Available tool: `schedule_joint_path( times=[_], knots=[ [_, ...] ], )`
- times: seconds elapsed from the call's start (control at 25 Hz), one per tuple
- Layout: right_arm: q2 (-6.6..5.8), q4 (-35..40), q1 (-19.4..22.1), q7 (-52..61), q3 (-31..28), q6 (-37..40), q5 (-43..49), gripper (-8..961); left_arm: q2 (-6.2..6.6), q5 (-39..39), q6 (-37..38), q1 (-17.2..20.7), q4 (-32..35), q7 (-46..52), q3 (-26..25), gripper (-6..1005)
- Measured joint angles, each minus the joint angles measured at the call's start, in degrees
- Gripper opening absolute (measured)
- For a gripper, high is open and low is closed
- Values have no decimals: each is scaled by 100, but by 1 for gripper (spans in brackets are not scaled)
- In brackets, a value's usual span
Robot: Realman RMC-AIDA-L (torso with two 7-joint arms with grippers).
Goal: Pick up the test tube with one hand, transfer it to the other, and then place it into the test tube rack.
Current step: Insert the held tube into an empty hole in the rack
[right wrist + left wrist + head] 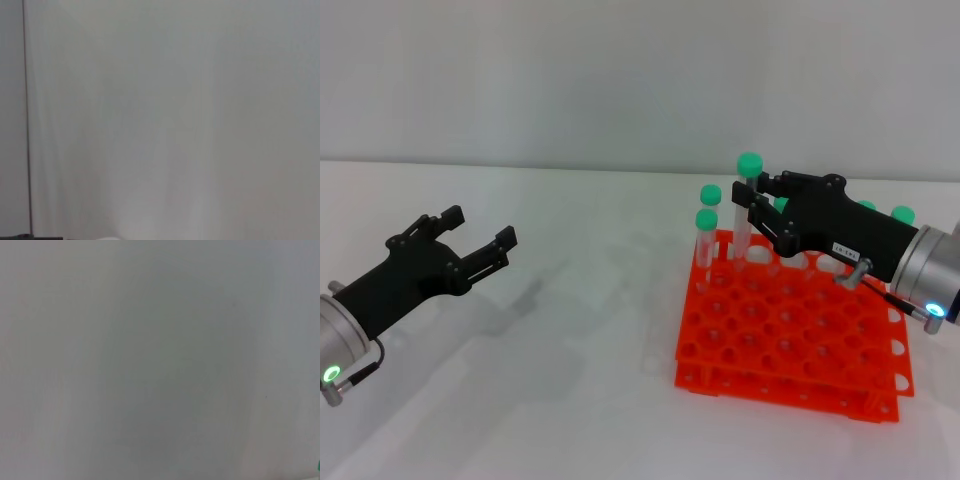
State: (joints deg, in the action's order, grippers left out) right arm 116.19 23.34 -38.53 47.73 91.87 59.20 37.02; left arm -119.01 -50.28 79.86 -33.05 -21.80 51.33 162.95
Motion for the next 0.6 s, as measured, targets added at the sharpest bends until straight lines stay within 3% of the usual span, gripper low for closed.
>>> schedule_joint_path(
  times=[0.24,0.6],
  knots=[
    [0,-48,30,-447,574,-12,-765,204,2,0,1,1,0,0,0,893],
    [0,-96,24,-502,760,-94,-804,204,-10,0,42,-7,0,0,0,893]
  ],
)
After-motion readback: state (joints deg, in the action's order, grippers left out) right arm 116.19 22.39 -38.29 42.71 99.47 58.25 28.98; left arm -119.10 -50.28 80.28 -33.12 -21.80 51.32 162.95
